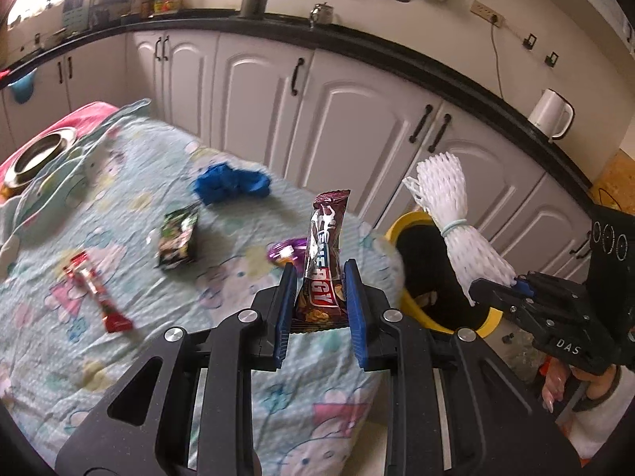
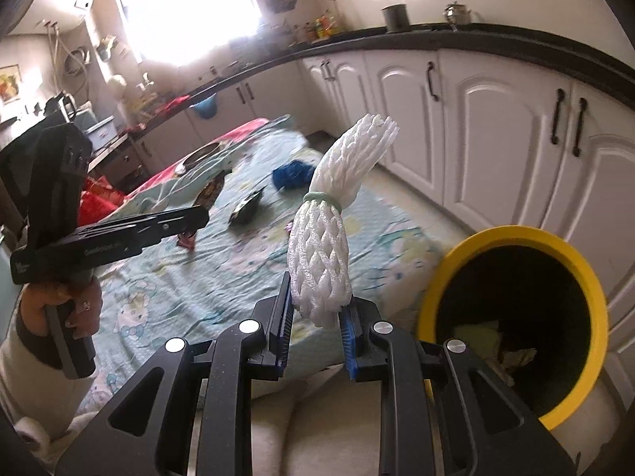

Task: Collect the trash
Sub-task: 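Carry the chocolate bar and foam net over the bin and open both tools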

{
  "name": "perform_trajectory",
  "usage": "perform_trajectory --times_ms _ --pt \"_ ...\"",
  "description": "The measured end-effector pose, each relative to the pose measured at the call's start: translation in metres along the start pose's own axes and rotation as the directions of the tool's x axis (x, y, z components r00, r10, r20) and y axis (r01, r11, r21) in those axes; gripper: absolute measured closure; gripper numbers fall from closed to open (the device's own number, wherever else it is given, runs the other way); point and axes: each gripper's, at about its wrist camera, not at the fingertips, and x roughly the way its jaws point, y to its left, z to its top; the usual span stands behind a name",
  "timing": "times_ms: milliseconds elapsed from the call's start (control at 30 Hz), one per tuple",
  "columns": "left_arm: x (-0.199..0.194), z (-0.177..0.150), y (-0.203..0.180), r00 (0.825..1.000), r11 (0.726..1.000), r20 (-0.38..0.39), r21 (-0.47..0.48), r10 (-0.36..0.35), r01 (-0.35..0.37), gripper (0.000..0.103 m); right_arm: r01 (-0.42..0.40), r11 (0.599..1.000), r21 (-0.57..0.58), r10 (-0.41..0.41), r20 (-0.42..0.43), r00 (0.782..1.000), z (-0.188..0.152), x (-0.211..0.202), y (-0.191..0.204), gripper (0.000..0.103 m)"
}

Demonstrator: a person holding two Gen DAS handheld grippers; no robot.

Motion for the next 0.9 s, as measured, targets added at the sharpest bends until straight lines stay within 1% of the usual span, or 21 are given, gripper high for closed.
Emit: perform_trajectory --times_ms 200,533,900 --pt "0.003 0.007 -0.019 0.999 0.999 0.018 0.022 -0.027 0.027 0.085 0.045 0.998 0.032 -0.046 0.033 0.998 0.0 -0.014 -0.017 0.082" --pt "0.012 0.012 -0.049 0.997 0.996 0.021 0.049 -0.08 0.079 0.085 0.108 0.99 0.09 -0.115 0.076 0.99 -0.001 -0.032 -0.044 0.082" --pt "0.027 0.017 -0.085 0.991 0.988 0.028 0.08 -0.133 0.13 0.085 0.185 0.975 0.12 -0.198 0.105 0.975 -0.007 -0.049 -0.068 0.082"
